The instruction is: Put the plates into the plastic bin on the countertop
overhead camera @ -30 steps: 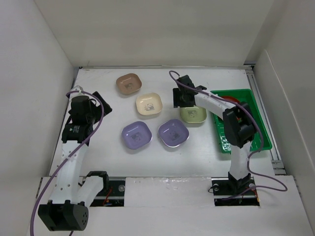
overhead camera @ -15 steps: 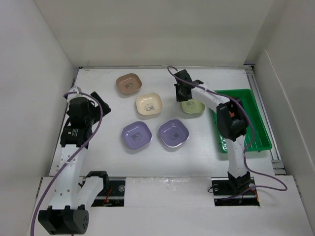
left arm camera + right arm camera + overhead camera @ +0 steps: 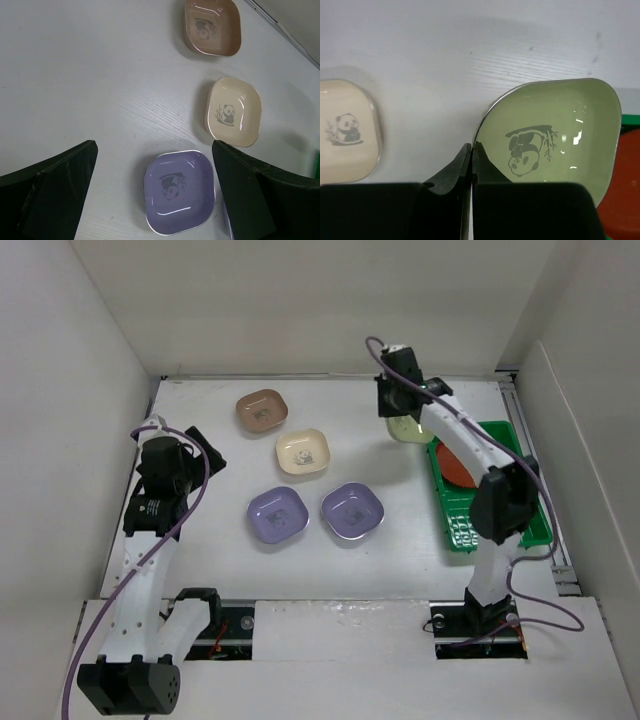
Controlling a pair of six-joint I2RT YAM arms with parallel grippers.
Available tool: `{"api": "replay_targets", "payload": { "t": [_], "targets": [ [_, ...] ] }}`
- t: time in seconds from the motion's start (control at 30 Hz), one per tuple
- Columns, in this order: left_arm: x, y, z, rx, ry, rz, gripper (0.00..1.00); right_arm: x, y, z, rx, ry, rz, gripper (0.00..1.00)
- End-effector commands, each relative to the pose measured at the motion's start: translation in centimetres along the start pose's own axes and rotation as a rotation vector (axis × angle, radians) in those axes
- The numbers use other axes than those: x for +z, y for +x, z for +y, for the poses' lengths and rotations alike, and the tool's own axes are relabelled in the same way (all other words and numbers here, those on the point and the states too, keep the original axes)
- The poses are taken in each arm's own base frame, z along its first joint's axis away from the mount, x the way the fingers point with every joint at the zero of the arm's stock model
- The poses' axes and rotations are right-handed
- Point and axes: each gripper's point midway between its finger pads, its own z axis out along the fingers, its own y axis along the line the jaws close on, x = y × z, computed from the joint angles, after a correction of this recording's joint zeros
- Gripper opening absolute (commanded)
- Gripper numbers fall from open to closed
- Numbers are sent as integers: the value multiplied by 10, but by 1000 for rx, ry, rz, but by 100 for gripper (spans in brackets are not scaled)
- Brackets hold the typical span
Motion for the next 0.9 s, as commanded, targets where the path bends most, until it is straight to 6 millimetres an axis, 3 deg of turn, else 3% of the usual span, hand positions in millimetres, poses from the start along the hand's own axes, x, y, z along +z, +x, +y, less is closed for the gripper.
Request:
{"api": "replay_targets", "payload": {
  "t": [0.0,0.07,0.17,0.2,0.4,0.67,0.8,0.83,0.87],
  "targets": [
    [0,-3,-4,2,14,-8,100,-101,-64,-31,34,27,-225,0],
    [0,-3,-4,2,14,-8,100,-113,-64,-54,59,66,-232,0],
    [-1,-3,-5,2,22,-3,100,-112,-48,-85,69,120,-195,0],
    [-1,-3,-5,2,22,-3,100,-103,-34,-107,71,160,-155,0],
    [2,-3,-6,2,22,-3,100,-67,-4,-161,104,190,-74,0],
    [4,-1,-7,3,25,10,100,-26,32,-186,122,226,47,0],
    [4,-1,-7,3,25,10,100,-11,49,-174,111,216,83,0],
    [4,-1,-7,3,25,10,100,-11,49,-169,111,216,81,9],
    [4,-1,-7,3,25,10,100,-12,49,-173,110,239,79,25]
  ]
}}
